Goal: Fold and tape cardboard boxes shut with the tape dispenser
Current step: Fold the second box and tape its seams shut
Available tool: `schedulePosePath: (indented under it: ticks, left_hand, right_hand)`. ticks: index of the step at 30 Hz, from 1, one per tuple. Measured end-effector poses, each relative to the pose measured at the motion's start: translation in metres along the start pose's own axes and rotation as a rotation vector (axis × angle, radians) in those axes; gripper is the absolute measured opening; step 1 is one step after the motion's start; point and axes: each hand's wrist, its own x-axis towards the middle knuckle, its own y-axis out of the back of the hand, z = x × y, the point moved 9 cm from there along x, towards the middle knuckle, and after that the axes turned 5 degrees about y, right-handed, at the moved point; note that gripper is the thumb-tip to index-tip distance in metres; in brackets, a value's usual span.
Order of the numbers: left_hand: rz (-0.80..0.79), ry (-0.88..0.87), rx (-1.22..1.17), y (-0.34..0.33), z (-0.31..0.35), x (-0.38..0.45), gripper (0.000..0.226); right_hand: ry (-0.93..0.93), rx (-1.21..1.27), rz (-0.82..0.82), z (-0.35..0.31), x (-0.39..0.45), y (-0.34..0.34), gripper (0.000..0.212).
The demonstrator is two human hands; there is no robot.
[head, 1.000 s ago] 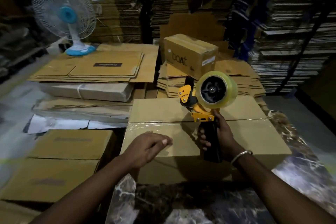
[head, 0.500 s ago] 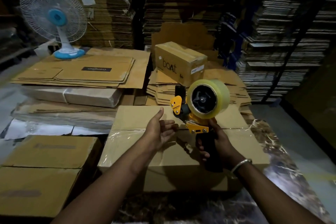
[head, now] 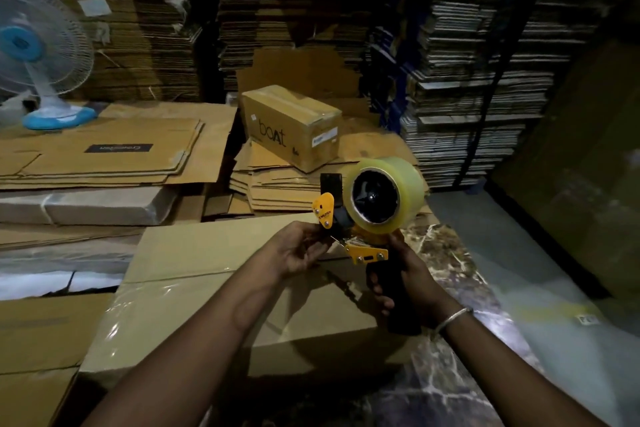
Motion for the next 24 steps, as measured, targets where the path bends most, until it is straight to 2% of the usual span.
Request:
schedulePosePath:
  ticks: [3, 10, 17, 21, 24]
  left_hand:
    - [0.019, 0.006, 0.084, -0.016, -0.002, 0.015, 0.017]
    - [0.023, -0.029, 0.452, -0.057, 0.008, 0.038, 0.018]
    - [0.134, -0.042, 0.894, -0.085, 0.017, 0.057, 0.022]
    - [0.225, -0.216, 1.079, -0.104, 0.04, 0.075, 0.011]
    - [0.218, -0.321, 1.103, -0.12, 0.05, 0.085, 0.025]
  right_hand:
    - [-0.034, 0.023, 0.018, 0.002, -0.005, 0.016, 0.076]
    - [-0.07, 0.026, 0.127, 0.007, -0.014, 0.052, 0.075]
    - [-0.093, 0.113, 0.263, 0.015, -0.022, 0.074, 0.072]
    - [-0.07, 0.161, 0.301, 0.015, -0.026, 0.08, 0.067]
    - [-0.049, 0.143, 0.325, 0.011, -0.031, 0.08, 0.064]
